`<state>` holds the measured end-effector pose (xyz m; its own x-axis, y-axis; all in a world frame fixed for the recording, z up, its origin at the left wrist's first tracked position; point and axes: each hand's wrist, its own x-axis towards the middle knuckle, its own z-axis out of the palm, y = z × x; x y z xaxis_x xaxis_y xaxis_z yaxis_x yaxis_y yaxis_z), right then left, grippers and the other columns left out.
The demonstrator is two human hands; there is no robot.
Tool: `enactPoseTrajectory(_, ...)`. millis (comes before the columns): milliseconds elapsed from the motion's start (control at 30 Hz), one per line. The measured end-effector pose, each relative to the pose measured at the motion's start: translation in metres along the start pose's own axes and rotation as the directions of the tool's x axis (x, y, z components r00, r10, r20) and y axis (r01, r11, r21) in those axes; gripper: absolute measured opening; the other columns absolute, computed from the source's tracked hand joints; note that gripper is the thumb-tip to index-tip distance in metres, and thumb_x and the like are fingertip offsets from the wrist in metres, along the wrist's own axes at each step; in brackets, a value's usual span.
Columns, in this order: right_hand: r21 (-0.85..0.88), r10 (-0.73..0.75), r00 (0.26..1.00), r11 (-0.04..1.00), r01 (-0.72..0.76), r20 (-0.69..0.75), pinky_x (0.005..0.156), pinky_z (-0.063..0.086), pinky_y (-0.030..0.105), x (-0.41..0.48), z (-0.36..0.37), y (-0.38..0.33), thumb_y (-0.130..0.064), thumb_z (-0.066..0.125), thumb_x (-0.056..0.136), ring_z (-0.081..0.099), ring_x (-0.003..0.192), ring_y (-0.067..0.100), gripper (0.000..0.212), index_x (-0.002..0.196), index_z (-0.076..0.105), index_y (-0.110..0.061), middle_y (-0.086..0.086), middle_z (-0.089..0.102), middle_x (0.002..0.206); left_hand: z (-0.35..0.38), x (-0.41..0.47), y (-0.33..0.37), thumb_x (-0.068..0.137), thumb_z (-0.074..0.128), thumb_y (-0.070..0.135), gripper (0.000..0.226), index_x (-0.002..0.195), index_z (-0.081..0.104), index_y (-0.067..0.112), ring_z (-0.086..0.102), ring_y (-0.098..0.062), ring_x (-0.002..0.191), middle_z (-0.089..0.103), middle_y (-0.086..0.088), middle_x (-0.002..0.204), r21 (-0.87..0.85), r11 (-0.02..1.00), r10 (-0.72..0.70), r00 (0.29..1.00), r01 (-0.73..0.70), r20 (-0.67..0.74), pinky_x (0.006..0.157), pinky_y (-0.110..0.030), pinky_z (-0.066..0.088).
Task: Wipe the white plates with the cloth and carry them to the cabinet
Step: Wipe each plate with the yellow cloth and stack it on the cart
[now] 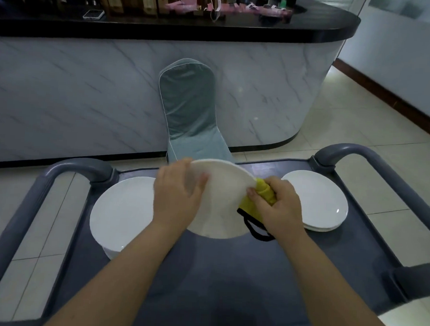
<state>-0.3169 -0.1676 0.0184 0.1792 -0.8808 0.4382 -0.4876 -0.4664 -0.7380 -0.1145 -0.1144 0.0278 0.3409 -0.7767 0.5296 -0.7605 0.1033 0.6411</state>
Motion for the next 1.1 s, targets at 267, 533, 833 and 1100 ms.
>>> enactPoseTrajectory(267, -0.170, -0.307, 0.952, 0.937, 0.305, 0.015, 0.071, 0.043, 0.028, 0.042, -0.024, -0.045, -0.040, 0.073, 0.078, 0.050, 0.078, 0.016, 0.027, 0.082, 0.067, -0.014, -0.009, 0.060, 0.075, -0.012, 0.043, 0.037, 0.088, 0.065, 0.022, 0.014, 0.081, 0.072, 0.013, 0.059, -0.024, 0.073, 0.068, -0.002, 0.077, 0.120, 0.899, 0.430, 0.902, -0.422, -0.044, 0.061, -0.035, 0.046)
enactPoseTrajectory(533, 0.198, 0.283, 0.957, 0.937, -0.289, 0.060, 0.065, 0.046, 0.031, -0.001, -0.017, 0.000, -0.029, 0.078, 0.081, 0.050, 0.065, 0.007, 0.024, 0.077, 0.059, -0.015, 0.000, 0.056, 0.069, 0.000, -0.002, 0.007, 0.097, 0.057, 0.029, 0.008, 0.089, 0.058, 0.031, 0.055, -0.004, 0.079, 0.061, 0.018, 0.079, -0.408, 0.862, -0.361, 0.929, 0.299, -0.082, 0.069, -0.025, 0.044)
enactPoseTrajectory(833, -0.265, -0.432, 0.898, 0.860, 0.437, 0.080, 0.061, 0.043, 0.041, 0.037, -0.023, -0.043, -0.030, 0.076, 0.078, 0.050, 0.067, 0.026, 0.027, 0.073, 0.065, -0.005, 0.003, 0.061, 0.068, 0.000, 0.028, 0.043, 0.089, 0.067, 0.015, 0.014, 0.079, 0.070, 0.005, 0.060, -0.030, 0.068, 0.067, -0.008, 0.074, 0.136, 0.804, 0.582, 0.813, -0.578, 0.020, 0.060, -0.038, 0.048)
enactPoseTrajectory(1100, 0.286, 0.224, 0.975, 0.935, -0.211, -0.011, 0.060, 0.044, 0.012, -0.005, -0.017, -0.008, -0.035, 0.076, 0.080, 0.055, 0.068, 0.002, 0.018, 0.079, 0.059, -0.030, -0.016, 0.061, 0.073, -0.001, 0.011, 0.016, 0.094, 0.057, 0.036, 0.013, 0.081, 0.058, 0.036, 0.053, 0.004, 0.068, 0.061, 0.020, 0.075, -0.624, 0.728, -0.530, 0.809, 0.282, -0.253, 0.066, -0.013, 0.043)
